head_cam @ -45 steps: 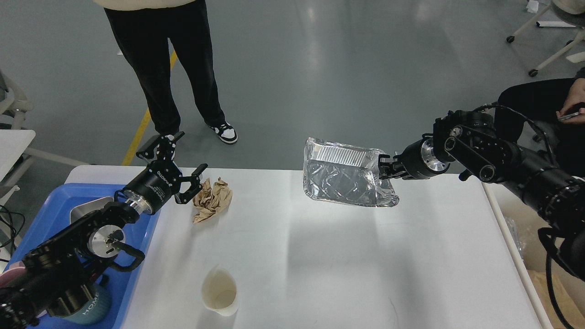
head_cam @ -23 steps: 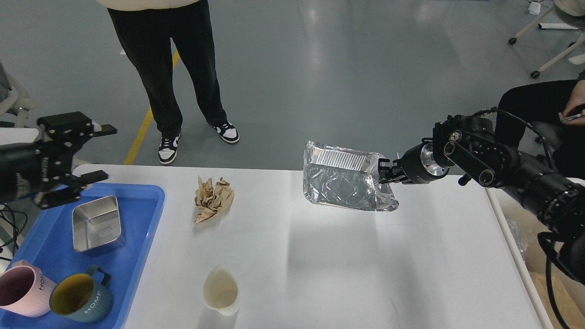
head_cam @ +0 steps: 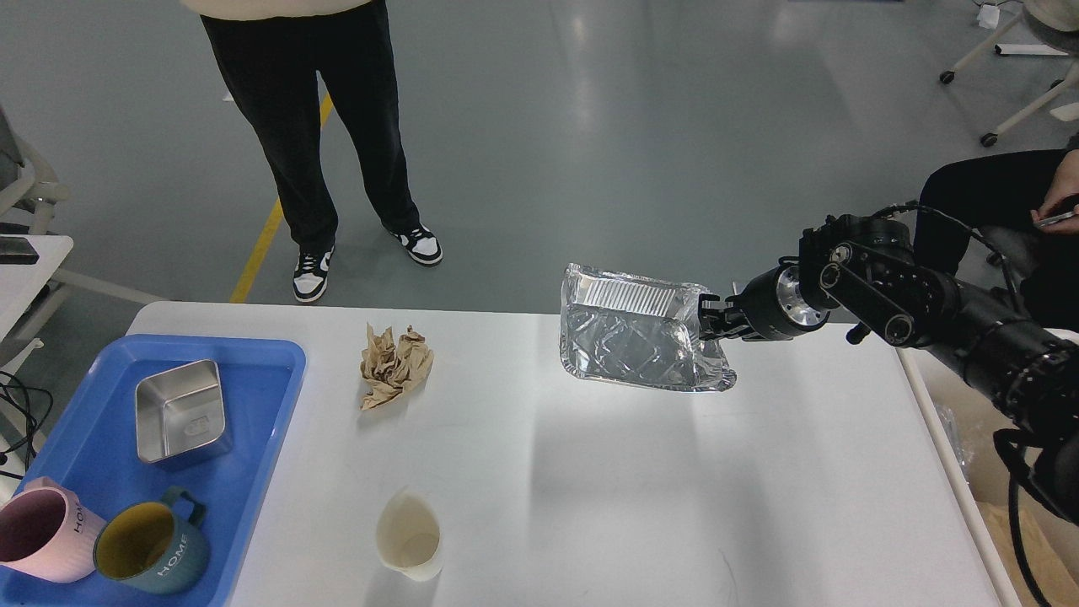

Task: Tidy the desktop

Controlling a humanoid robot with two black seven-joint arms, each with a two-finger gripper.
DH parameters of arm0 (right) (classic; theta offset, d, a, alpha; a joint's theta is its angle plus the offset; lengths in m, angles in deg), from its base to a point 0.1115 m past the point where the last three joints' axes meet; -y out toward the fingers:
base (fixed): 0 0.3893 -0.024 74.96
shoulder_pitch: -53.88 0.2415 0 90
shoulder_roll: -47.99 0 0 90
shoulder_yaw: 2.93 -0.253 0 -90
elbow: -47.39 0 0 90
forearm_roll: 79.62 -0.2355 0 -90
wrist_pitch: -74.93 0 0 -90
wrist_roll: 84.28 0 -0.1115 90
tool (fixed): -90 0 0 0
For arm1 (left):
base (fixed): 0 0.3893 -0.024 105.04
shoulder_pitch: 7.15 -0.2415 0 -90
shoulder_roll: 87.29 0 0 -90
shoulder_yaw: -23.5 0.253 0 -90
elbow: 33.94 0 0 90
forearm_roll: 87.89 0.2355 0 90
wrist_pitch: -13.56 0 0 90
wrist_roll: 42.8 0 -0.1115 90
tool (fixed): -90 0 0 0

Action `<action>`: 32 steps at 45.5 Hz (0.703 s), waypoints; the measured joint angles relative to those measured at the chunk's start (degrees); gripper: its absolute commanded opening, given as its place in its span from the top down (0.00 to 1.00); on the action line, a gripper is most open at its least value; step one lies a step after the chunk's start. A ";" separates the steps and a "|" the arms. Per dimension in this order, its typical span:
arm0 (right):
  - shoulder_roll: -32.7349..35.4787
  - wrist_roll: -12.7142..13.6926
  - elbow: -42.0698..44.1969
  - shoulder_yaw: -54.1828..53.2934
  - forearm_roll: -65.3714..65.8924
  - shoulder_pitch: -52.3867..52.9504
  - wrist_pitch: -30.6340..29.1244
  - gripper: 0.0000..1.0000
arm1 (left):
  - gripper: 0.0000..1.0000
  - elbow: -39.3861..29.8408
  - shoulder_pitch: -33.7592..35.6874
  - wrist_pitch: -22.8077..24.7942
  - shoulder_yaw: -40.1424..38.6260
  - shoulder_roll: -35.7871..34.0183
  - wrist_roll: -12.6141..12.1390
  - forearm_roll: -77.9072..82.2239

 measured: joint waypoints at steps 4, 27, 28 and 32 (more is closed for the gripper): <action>0.00 0.00 -0.07 0.00 -0.01 0.02 0.00 1.00 | 0.10 -0.76 -0.31 -0.06 -0.03 1.43 -0.32 3.04; -0.17 0.00 -0.30 -0.10 -0.03 0.15 -0.01 1.00 | 0.10 -1.71 0.14 -2.98 8.48 43.18 -13.24 36.31; -0.18 0.00 -0.30 -0.09 -0.03 0.13 -0.02 1.00 | 0.10 -1.65 0.38 -2.94 9.31 44.23 -13.39 37.26; -0.19 0.00 -0.30 -0.09 -0.03 0.07 -0.01 1.00 | 0.10 -1.49 0.80 -2.76 12.10 46.82 -13.60 39.71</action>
